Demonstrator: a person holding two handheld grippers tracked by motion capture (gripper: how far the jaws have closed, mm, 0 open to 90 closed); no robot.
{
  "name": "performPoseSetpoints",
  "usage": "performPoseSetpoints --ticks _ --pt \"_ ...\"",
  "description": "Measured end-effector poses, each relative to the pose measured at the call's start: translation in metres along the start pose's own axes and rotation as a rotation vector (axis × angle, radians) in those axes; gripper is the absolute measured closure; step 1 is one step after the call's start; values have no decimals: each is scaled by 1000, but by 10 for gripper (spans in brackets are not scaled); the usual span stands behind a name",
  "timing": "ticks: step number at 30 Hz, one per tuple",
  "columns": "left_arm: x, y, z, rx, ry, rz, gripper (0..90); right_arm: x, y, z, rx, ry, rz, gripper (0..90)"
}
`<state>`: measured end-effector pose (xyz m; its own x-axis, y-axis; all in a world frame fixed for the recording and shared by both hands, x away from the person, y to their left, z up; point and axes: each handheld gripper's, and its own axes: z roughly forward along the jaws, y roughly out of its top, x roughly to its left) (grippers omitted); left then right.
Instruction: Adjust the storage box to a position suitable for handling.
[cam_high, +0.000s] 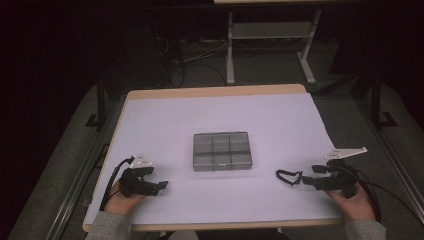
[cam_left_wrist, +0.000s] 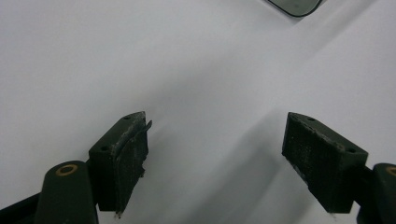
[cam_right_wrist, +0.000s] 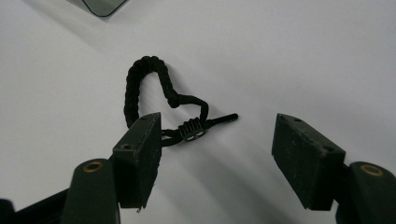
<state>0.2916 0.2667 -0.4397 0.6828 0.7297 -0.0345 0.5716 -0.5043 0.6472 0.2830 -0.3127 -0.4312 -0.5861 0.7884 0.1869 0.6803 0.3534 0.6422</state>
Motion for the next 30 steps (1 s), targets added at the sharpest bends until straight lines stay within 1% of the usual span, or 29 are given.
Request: performPoseSetpoints --ticks 5,6,7,8,11,13,14,16,17,18,19,20,21,22,25,26,29,30 --pt "-2 2 0 -2 3 9 217 1 0 -1 -8 1 -11 329" --pt "-3 2 0 -5 5 18 217 3 0 -1 -10 11 -7 328" --pt "-3 2 0 -5 5 18 217 3 0 -1 -10 11 -7 328" --pt "-4 2 0 -6 6 14 217 4 1 -1 -7 2 -19 328" --pt "-3 2 0 -12 3 18 217 5 2 -1 -10 4 -22 328" --pt "-4 1 0 -9 -4 3 217 6 3 -2 -17 11 -19 329" --pt "-4 0 1 1 -2 25 217 10 5 -1 -18 19 -21 331" --pt "-3 0 1 0 -2 33 218 14 8 -1 -19 16 -39 335" --pt "-3 0 1 0 -2 33 218 14 8 -1 -19 16 -39 335" --pt "-4 0 0 -15 -3 23 218 19 10 0 -19 16 -54 338" --pt "-4 0 0 -15 -3 23 218 19 10 0 -19 16 -54 338" --pt "-4 1 -1 -16 4 32 216 22 13 1 -22 25 -70 342" --pt "-5 1 -1 -16 4 35 217 24 14 2 -21 25 -73 343" --pt "-5 1 -1 -18 3 30 219 25 15 3 -18 21 -81 345" --pt "-6 1 -1 -24 2 31 220 27 17 4 -16 24 -85 355" --pt "-5 2 -1 -21 5 37 219 28 19 6 -21 24 -95 358" --pt "-6 2 0 -17 2 36 219 31 21 7 -21 32 -91 363" --pt "-6 2 0 -16 3 43 220 34 24 8 -26 39 -101 367"
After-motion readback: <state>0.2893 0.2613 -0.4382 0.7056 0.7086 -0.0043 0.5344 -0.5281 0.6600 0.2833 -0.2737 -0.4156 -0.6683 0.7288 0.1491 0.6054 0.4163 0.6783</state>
